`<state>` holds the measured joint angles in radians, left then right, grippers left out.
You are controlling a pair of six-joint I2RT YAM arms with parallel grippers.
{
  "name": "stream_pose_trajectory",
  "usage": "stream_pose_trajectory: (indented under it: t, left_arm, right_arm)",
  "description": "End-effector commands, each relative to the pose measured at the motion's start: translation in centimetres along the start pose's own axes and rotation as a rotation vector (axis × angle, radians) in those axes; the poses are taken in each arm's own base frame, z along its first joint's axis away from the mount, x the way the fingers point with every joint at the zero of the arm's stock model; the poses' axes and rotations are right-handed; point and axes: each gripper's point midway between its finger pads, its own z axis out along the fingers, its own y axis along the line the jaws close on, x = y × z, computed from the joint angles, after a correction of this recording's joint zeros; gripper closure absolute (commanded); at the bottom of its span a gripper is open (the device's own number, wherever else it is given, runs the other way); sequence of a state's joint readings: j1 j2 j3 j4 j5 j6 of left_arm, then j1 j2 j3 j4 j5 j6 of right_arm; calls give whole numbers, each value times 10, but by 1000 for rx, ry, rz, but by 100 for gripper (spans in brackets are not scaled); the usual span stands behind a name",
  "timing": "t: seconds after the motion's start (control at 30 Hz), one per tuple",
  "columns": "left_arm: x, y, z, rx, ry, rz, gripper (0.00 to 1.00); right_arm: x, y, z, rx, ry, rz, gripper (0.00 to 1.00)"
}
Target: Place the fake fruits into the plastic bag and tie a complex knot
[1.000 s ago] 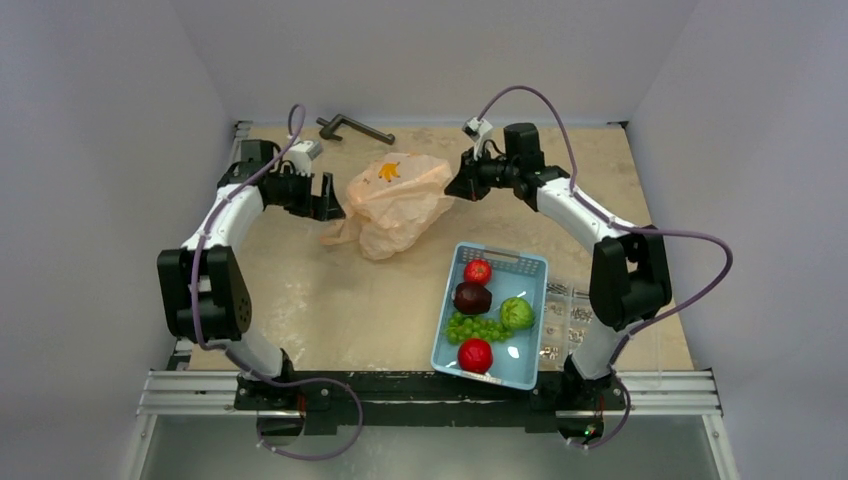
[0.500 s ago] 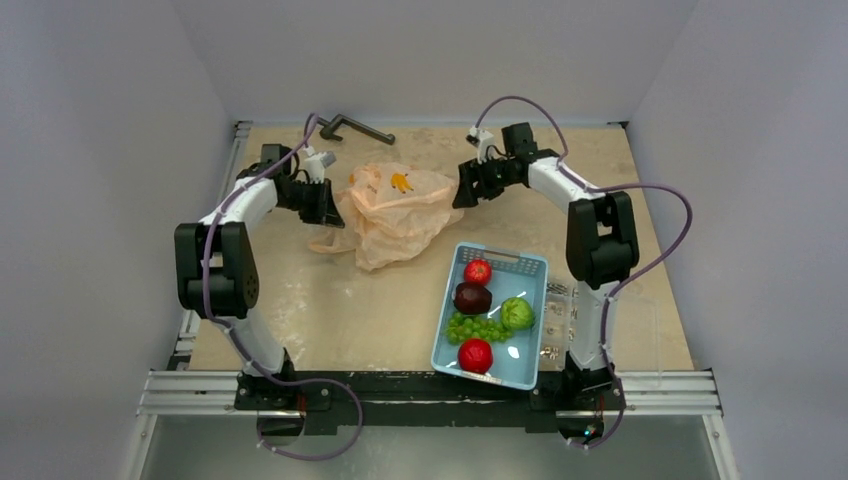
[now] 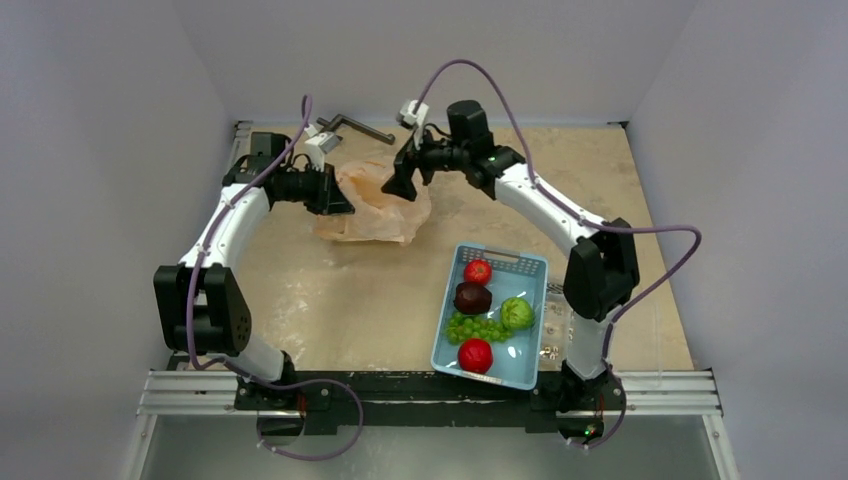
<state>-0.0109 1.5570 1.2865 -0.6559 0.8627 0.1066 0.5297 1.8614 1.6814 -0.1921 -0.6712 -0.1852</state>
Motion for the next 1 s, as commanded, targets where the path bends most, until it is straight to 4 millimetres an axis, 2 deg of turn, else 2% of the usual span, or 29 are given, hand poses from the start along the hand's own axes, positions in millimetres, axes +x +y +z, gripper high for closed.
stream_pose_trajectory:
  t: [0.0,0.13,0.23,0.33,0.37,0.43,0.5,0.6,0.63,0.7,0.73,0.8,0.87,0.97]
  left_arm:
    - [-7,-25,-7,59,-14,100,100]
    - [-6,-27,-10,55,-14,112,100]
    - [-3,-27,-10,52,-9,121,100]
    - [1,-26,-10,45,-1,118,100]
    - [2,-25,-10,42,1,118,100]
    - [9,-23,-11,30,25,116,100]
    - [24,-20,-17,0,80,129,100]
    - [57,-5,-41,-95,166,152,100]
    - [66,4,-52,-133,176,147,100]
    - [86,18,-74,-185,210,153,100]
    - [96,27,-84,-219,236,169,100]
    - [115,41,-101,-275,307,199,100]
    - [132,53,-110,-312,379,231,100]
    - [150,75,-119,-381,460,240,100]
  right_arm:
    - [-18,-11,37,33,-69,-99,1]
    - [-9,-11,74,23,-61,-99,1]
    - [0,-10,93,19,-43,-113,1]
    - [17,-13,108,34,-28,-137,10]
    - [18,-14,111,45,-29,-143,20]
    - [11,-20,113,70,-57,-138,58]
    - [-2,-36,102,135,-72,-116,98]
    - [-22,-73,60,233,-126,-6,100]
    - [-27,-92,41,272,-148,35,100]
    - [-24,-129,9,325,-172,197,100]
    - [-13,-145,-4,342,-161,281,100]
    - [5,-166,-23,325,-165,421,100]
    - [15,-175,-39,296,-190,512,100]
    - [16,-162,-49,205,-215,539,100]
